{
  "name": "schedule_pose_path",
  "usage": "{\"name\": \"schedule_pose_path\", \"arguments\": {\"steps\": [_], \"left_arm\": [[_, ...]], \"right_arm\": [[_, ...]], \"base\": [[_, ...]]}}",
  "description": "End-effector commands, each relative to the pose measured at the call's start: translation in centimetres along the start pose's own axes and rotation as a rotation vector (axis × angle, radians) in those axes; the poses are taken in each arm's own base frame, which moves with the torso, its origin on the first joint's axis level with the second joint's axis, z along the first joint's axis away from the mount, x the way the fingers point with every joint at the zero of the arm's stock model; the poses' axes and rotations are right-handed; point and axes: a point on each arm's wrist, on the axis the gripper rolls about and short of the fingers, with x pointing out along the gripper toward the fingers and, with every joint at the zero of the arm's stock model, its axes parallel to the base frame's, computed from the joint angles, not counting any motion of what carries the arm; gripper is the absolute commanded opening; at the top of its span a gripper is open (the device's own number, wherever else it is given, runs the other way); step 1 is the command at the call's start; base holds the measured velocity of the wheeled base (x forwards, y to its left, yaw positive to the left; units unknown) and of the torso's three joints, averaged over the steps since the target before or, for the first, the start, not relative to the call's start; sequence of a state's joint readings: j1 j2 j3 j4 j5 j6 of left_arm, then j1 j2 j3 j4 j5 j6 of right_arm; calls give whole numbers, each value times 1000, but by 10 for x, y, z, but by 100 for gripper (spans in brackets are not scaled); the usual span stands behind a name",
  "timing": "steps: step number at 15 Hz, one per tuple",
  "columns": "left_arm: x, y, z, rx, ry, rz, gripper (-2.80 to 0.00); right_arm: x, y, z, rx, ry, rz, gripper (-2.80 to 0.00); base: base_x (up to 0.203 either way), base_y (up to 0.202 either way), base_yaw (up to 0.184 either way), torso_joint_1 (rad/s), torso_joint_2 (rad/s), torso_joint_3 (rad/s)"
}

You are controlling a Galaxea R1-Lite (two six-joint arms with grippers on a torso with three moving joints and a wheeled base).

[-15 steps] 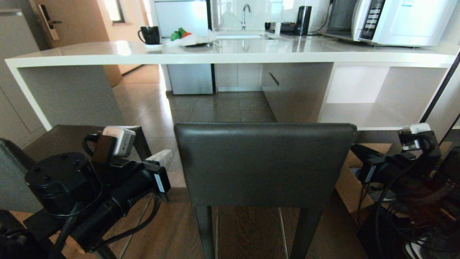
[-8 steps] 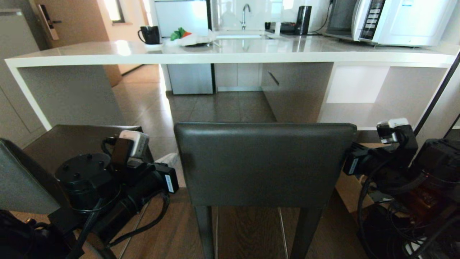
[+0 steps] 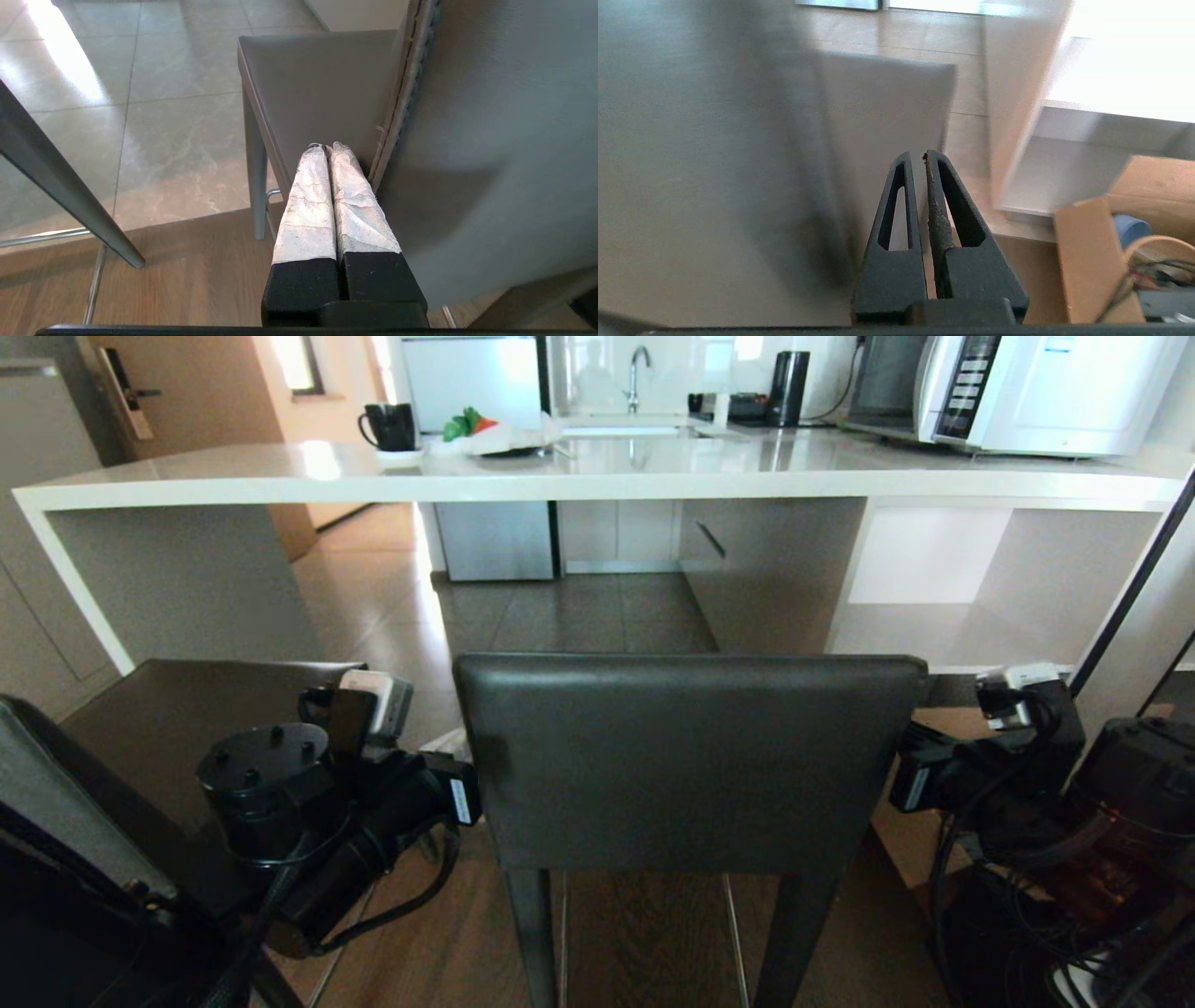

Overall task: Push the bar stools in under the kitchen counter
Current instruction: Push the gray chair back under the dining table

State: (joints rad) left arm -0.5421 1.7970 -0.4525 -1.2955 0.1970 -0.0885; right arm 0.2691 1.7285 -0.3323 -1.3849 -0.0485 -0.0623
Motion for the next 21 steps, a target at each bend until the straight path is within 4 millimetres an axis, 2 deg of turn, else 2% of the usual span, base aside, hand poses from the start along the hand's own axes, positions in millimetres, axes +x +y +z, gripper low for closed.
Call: {"name": "schedule_pose_path", "arguments": {"steps": [1, 5, 8, 11, 13, 16, 21], "left_arm": [[7, -2, -8, 1, 21, 2, -280], [8, -7, -11, 2, 28, -16, -280], [1, -8, -9, 4, 30, -33, -280], [1, -14, -13, 8, 44, -48, -280], [3, -16, -18, 14, 57, -50, -280], [17, -15, -16, 12, 36, -28, -280], [63, -22, -15, 78, -27, -17, -280]], "right_arm": [[0, 8, 2, 0, -15, 30, -280], [12, 26, -2, -2, -3, 71, -280], [32, 52, -3, 1, -18, 85, -280], [51, 67, 3, 9, -63, 95, -280], [61, 69, 10, 11, -101, 90, -280], [55, 64, 0, 5, -56, 77, -280], [52, 42, -8, 2, -49, 8, -280]], "base": [[0, 0, 0, 0, 0, 0], [0, 0, 0, 0, 0, 0], [0, 0, 0, 0, 0, 0], [0, 0, 0, 0, 0, 0], [0, 0, 0, 0, 0, 0], [0, 0, 0, 0, 0, 0], [0, 0, 0, 0, 0, 0]]}}
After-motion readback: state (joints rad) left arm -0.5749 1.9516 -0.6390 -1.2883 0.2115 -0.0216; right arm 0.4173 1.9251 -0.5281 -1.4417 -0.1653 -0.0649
